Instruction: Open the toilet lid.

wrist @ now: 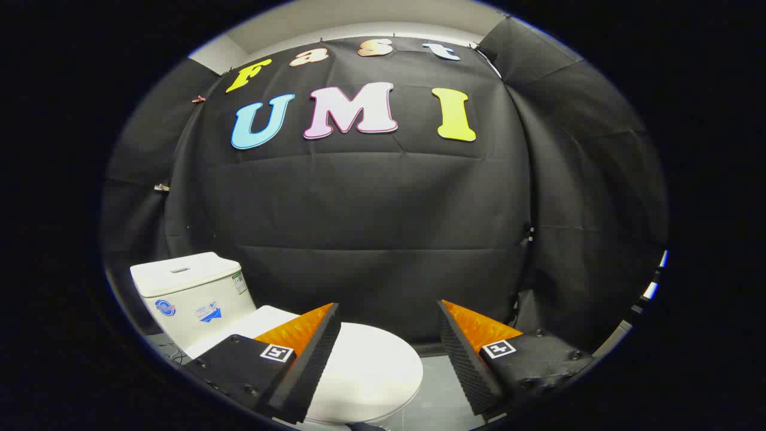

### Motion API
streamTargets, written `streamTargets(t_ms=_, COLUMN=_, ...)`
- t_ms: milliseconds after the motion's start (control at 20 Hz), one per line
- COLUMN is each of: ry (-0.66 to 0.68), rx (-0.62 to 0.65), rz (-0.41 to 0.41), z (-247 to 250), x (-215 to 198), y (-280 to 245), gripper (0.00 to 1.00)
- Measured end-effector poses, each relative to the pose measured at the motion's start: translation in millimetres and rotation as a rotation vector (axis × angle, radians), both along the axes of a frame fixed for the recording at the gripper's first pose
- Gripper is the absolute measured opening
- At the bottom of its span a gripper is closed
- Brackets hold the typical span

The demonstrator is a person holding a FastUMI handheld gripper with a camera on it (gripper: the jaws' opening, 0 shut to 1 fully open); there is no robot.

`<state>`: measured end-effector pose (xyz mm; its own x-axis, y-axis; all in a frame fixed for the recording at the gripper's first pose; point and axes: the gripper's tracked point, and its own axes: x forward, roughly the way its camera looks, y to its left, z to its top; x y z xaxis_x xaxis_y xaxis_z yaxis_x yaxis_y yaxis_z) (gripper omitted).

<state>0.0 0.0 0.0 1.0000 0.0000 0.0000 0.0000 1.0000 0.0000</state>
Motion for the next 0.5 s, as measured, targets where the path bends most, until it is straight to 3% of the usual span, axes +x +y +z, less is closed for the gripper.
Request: streamTargets(t_ms=500, ry=0.009, rx=0.005, rz=-0.002, z=-2.3, x=0.6, y=-0.4, gripper=0.98)
